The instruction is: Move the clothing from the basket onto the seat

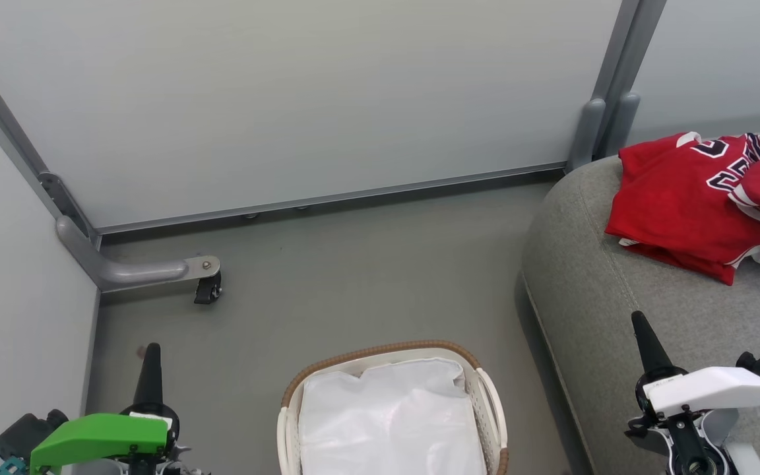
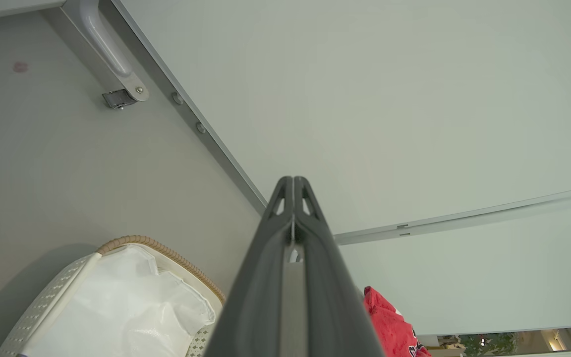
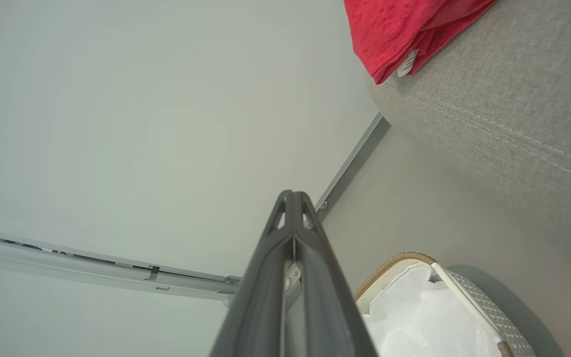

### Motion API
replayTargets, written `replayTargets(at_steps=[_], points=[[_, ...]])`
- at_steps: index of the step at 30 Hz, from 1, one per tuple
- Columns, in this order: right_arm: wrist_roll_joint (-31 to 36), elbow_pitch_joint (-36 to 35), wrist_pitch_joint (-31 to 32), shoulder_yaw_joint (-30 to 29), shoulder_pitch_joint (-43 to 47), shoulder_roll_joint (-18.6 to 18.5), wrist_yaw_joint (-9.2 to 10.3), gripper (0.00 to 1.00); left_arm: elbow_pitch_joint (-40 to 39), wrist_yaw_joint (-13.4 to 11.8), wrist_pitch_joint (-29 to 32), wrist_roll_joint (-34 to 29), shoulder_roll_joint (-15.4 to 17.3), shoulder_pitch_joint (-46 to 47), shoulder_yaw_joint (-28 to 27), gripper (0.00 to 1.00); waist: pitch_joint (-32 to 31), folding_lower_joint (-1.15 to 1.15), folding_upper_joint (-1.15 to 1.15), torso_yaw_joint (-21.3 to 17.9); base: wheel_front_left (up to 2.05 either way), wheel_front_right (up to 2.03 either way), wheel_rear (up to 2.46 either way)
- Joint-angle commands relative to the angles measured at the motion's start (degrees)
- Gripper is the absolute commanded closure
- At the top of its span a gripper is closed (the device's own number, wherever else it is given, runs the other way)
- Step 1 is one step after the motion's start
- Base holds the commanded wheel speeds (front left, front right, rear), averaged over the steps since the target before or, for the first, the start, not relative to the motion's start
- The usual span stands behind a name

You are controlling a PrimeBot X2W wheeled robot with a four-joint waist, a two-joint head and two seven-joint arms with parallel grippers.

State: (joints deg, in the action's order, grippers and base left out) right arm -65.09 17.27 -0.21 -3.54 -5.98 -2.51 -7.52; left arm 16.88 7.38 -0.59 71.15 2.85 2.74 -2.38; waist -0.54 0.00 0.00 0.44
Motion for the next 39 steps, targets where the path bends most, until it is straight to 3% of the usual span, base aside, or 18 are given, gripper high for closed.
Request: replayTargets(at_steps=[1, 39], points=[[-1.62, -0.83, 0.43, -0.33, -0.55, -0.34, 0.03, 1.0, -0.76, 0.11, 0.34, 1.26, 0.5, 1.45, -0.47, 1.0, 0.02, 0.0, 0.0, -0.01, 0.0, 0.0, 0.0], [-20.7, -2.77, 5.2, -2.41, -0.41, -0.47, 0.02, 1.0, -2.44, 0.17, 5.29, 16.35, 0.47, 3.35, -3.04, 1.0, 0.5, 0.0, 0.0, -0.31, 0.0, 0.0, 0.0]])
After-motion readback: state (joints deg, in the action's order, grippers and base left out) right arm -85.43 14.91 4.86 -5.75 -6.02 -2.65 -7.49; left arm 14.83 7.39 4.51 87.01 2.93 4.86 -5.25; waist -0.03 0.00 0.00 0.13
